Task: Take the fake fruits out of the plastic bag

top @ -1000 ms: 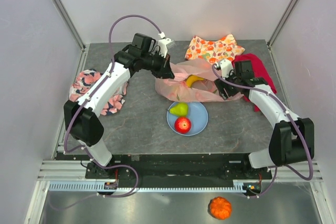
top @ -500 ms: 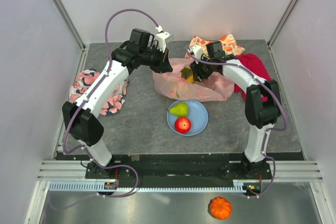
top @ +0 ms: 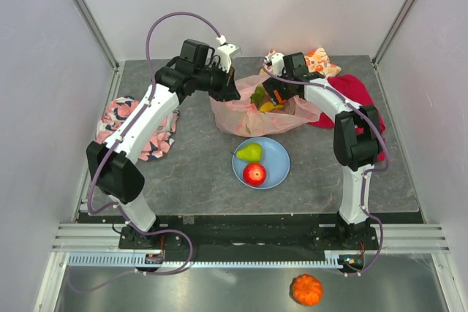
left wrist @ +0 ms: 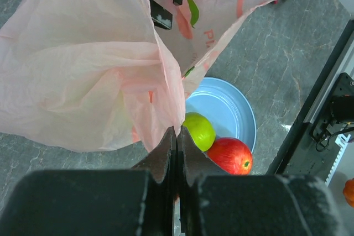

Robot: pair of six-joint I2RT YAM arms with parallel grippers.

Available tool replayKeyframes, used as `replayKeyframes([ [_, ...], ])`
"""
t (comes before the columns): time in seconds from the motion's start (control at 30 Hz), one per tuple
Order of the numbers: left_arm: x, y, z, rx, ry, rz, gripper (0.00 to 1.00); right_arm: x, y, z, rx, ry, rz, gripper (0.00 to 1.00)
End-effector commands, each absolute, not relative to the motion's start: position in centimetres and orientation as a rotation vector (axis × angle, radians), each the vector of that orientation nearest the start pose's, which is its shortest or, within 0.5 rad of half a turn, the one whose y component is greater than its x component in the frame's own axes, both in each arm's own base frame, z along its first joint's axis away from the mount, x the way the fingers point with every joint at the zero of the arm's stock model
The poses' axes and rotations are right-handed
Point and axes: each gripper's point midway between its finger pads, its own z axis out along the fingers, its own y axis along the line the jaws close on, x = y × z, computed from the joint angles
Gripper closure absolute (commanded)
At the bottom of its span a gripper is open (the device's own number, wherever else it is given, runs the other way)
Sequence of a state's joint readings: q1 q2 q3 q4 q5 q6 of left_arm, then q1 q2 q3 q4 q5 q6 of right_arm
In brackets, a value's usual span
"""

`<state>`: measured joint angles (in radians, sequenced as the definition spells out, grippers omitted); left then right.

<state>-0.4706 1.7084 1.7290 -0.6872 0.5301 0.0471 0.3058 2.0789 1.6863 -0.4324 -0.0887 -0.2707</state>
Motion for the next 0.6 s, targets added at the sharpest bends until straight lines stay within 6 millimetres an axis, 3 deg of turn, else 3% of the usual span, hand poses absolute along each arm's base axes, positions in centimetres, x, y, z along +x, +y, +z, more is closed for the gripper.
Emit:
replayKeyframes([
  [0.0,36.5,-28.8,28.1,0.899,2.03,-0.848,0.99,54.3,16.0,11.0,-0.608,2.214,-0.003,0.09],
  [0.03,36.5,-28.9,27.9,0.902,2.032,-0.855,0.98,54.9,16.2,11.4,-0.602,2.2,-0.004,0.07],
  [0.07,36.4,-29.0,27.8,0.903,2.036,-0.866,0.98,55.1,16.6,10.1,-0.613,2.218,-0.005,0.06],
  [0.13,36.4,-29.1,27.6,0.904,2.042,-0.875,0.98,56.1,17.2,10.1,-0.608,2.205,0.006,0.04],
  [0.17,36.5,-29.2,27.4,0.902,2.046,-0.876,0.98,56.3,17.6,8.7,-0.613,2.223,0.009,0.03],
  [0.27,36.5,-29.2,27.3,0.903,2.048,-0.878,0.98,57.4,18.1,7.6,-0.607,2.227,0.011,0.02],
  [0.37,36.5,-29.1,27.1,0.902,2.054,-0.875,0.98,58.0,18.2,7.4,-0.611,2.213,0.005,0.13],
  [0.4,36.5,-29.1,27.1,0.901,2.055,-0.874,0.98,57.7,18.1,7.3,-0.621,2.212,0.002,0.22],
  [0.47,36.6,-29.0,27.0,0.9,2.057,-0.868,0.98,57.7,18.2,9.7,-0.614,2.16,0.012,0.32],
  [0.5,36.6,-29.0,26.8,0.899,2.064,-0.867,0.98,56.9,18.0,9.8,-0.623,2.162,0.021,0.38],
  [0.53,36.6,-29.0,26.8,0.898,2.063,-0.863,0.99,56.4,18.2,13.4,-0.622,2.097,0.042,0.4],
  [0.57,36.8,-29.0,26.7,0.899,2.064,-0.857,0.98,55.8,18.4,14.9,-0.633,2.066,0.071,0.42],
])
